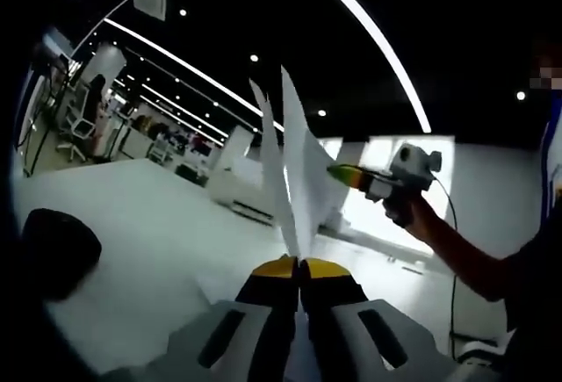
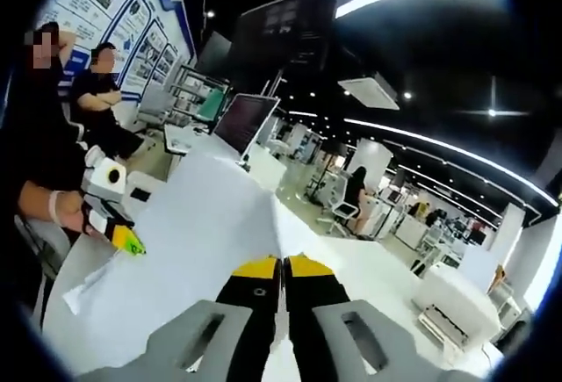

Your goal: Organize the stack of printing papers by aligning and flattening the scattered papers on the table

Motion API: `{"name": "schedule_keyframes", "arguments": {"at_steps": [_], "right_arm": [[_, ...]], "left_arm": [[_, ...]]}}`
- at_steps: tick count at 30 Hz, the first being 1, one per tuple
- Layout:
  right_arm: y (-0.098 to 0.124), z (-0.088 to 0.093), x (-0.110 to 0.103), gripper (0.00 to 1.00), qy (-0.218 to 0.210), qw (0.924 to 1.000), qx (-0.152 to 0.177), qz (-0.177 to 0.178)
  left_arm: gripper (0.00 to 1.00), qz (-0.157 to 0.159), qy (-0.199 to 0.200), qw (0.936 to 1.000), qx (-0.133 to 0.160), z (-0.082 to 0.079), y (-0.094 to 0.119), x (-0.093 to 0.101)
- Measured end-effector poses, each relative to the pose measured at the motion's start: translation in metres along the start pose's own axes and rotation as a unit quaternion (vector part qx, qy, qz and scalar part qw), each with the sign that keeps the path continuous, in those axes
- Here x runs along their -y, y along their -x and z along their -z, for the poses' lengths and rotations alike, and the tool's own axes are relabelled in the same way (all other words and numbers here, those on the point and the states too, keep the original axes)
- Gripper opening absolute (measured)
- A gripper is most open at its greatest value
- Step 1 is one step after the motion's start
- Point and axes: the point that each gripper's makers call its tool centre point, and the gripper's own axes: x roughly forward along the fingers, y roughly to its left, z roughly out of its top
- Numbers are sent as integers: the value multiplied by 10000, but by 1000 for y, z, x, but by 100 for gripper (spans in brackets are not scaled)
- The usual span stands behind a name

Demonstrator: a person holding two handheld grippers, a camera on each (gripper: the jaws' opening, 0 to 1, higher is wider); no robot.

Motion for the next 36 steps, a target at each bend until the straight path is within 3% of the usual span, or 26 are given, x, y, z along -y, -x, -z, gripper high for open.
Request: {"name": "schedule_keyframes", "arguments": {"at_steps": [4, 15, 16, 26, 36], "right_arm": [[13, 13, 16, 10, 10, 9994, -83, 329], [51, 57, 33, 15, -436, 9965, -307, 651], [59, 69, 35, 16, -520, 9954, -390, 702], [99, 134, 31, 18, -1147, 9864, -669, 966], [110, 160, 26, 21, -1466, 9814, -733, 1003]], "left_arm": [[6, 2, -2, 10000, -10, 0, 0, -1], [6, -18, 4, 10000, 1, 0, 0, -1], [6, -22, 0, 10000, -1, 0, 0, -2], [6, -56, -34, 10000, -8, 0, 0, -3], [6, -84, -42, 10000, -32, 1, 0, -4]]}}
